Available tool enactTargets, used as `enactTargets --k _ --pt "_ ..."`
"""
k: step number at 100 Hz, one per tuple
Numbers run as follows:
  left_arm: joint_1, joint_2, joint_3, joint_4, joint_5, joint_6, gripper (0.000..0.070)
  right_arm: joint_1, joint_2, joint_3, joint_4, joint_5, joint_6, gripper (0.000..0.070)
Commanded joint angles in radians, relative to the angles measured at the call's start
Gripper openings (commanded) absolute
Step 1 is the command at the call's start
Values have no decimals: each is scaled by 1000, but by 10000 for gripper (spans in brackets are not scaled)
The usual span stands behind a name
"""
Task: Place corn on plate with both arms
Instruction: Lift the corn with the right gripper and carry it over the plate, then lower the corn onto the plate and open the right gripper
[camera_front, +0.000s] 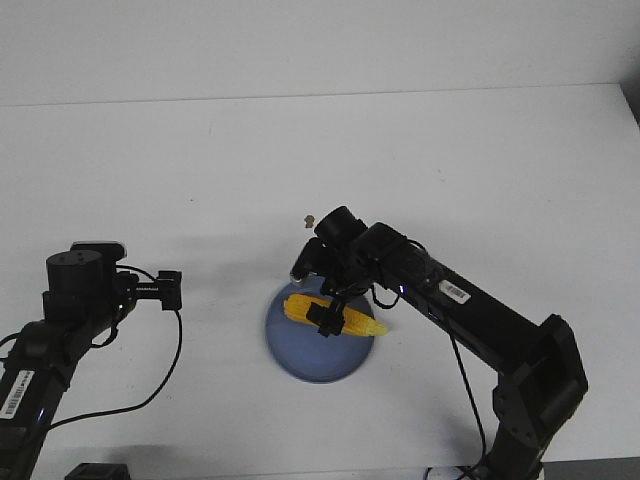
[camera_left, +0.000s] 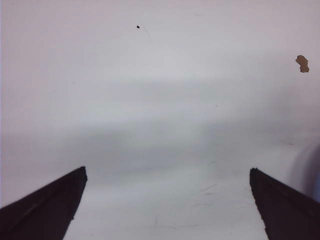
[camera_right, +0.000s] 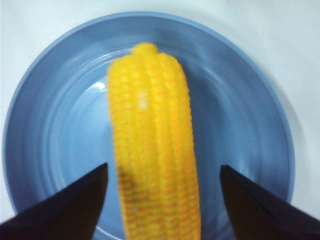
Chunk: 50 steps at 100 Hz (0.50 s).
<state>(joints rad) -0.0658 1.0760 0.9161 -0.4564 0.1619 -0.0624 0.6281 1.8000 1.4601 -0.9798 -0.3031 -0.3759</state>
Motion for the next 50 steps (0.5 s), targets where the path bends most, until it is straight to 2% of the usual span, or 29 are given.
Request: enactTargets --k 1,22,32,50 --pt "0 9 11 2 3 1 700 10 21 19 6 -3 14 556" --pt "0 9 11 2 3 0 700 -6 5 20 10 -7 26 577" --pt "0 9 11 2 3 -3 700 -36 -33 20 43 -11 74 643" --pt "0 8 11 1 -14 -5 700 -124 -154 19 89 -11 100 643"
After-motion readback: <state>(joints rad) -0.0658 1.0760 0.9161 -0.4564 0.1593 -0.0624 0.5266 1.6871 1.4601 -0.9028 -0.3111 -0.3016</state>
